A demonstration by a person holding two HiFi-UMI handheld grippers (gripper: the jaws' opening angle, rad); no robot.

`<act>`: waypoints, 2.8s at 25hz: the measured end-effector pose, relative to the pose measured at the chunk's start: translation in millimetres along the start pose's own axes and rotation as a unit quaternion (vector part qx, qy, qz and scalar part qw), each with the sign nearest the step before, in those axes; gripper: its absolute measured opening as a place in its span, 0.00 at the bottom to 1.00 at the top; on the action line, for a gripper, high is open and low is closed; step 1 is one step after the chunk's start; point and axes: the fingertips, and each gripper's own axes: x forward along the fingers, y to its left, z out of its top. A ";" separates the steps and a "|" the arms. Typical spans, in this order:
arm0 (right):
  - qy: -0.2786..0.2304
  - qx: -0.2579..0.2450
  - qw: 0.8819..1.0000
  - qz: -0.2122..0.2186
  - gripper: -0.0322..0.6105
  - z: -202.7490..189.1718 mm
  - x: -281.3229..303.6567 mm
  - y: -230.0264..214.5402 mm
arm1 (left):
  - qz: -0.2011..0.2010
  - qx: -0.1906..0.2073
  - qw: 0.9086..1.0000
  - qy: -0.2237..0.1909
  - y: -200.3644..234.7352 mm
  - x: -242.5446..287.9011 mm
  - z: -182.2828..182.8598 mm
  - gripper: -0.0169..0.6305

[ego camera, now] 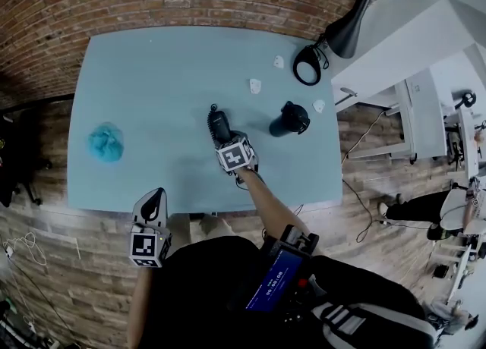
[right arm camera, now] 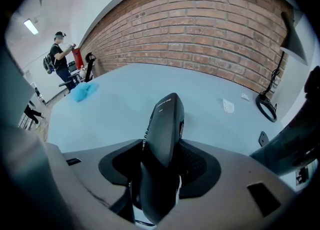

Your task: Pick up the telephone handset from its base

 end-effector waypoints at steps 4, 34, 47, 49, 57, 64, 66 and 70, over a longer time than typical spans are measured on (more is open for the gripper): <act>0.001 -0.002 1.000 -0.002 0.38 -0.9 -3.4 1.1 | 0.004 -0.006 1.000 0.002 5.8 -2.0 -3.9 0.05; -0.086 0.116 0.989 0.044 0.36 44.8 -38.7 -12.5 | -0.021 0.007 1.000 0.004 -10.3 16.3 0.3 0.05; -0.170 0.163 0.969 0.079 0.36 76.3 -72.8 -18.0 | -0.041 0.019 0.999 -0.009 -30.2 27.5 10.4 0.05; -0.180 0.162 0.967 0.080 0.35 81.8 -78.2 -19.4 | -0.042 0.021 0.999 -0.012 -31.3 29.5 11.2 0.05; -0.222 0.163 0.957 0.087 0.35 111.8 -104.6 -26.5 | -0.052 0.028 0.998 -0.024 -33.4 40.2 23.0 0.05; -0.272 0.165 0.943 0.097 0.34 148.6 -134.6 -33.4 | -0.058 0.037 0.997 -0.036 -37.3 48.8 35.5 0.05; -0.289 0.167 0.937 0.102 0.34 161.0 -145.8 -35.0 | -0.061 0.040 0.997 -0.040 -38.4 51.1 39.1 0.05; -0.323 0.165 0.926 0.110 0.34 185.5 -170.1 -35.1 | -0.070 0.040 0.996 -0.037 -40.4 54.2 39.4 0.05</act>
